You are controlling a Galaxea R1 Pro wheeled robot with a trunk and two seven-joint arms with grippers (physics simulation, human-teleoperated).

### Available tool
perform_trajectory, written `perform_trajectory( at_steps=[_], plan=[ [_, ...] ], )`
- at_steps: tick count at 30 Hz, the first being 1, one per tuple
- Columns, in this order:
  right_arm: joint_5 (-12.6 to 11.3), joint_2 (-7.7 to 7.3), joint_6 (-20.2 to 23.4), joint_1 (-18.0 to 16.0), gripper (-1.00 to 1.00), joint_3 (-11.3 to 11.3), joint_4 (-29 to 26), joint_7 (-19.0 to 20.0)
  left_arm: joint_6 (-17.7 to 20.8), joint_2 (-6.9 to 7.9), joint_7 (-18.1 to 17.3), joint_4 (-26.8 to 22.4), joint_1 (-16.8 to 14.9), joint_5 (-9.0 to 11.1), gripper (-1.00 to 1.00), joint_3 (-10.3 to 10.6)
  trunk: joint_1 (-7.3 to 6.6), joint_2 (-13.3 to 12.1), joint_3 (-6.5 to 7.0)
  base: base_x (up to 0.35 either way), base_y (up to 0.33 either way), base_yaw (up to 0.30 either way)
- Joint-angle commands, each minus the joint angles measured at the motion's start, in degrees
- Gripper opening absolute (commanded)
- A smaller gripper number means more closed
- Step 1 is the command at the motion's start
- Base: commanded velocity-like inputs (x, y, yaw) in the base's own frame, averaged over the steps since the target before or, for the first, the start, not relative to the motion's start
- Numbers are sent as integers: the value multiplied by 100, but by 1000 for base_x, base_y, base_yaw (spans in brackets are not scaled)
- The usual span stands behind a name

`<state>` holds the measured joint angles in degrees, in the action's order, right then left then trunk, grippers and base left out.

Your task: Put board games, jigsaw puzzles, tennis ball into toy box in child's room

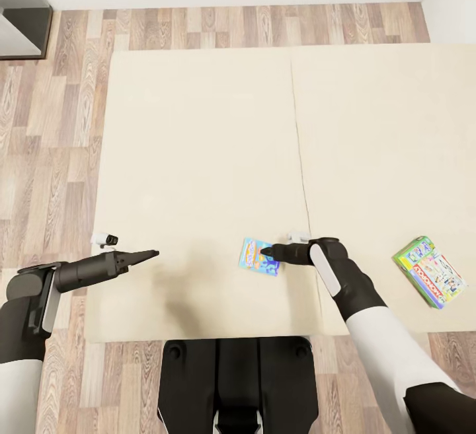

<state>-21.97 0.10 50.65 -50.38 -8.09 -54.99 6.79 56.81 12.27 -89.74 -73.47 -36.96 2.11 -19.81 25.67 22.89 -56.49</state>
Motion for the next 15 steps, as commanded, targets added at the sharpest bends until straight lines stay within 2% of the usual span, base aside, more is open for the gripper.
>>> perform_trajectory(
  at_steps=[1,6,15],
  plan=[
    [-220,87,-315,-6,100,1,417,97,59,-3,-26,4,-5,-9,100,3,11,3,-6,0,0,0],
    [-220,206,-317,-14,100,1,419,88,59,-4,-26,6,-5,-9,100,-2,11,3,-6,0,0,0],
    [-220,243,-303,-16,100,1,412,-26,59,-1,-26,7,-5,-9,100,-18,11,3,46,0,0,0]
  ],
)
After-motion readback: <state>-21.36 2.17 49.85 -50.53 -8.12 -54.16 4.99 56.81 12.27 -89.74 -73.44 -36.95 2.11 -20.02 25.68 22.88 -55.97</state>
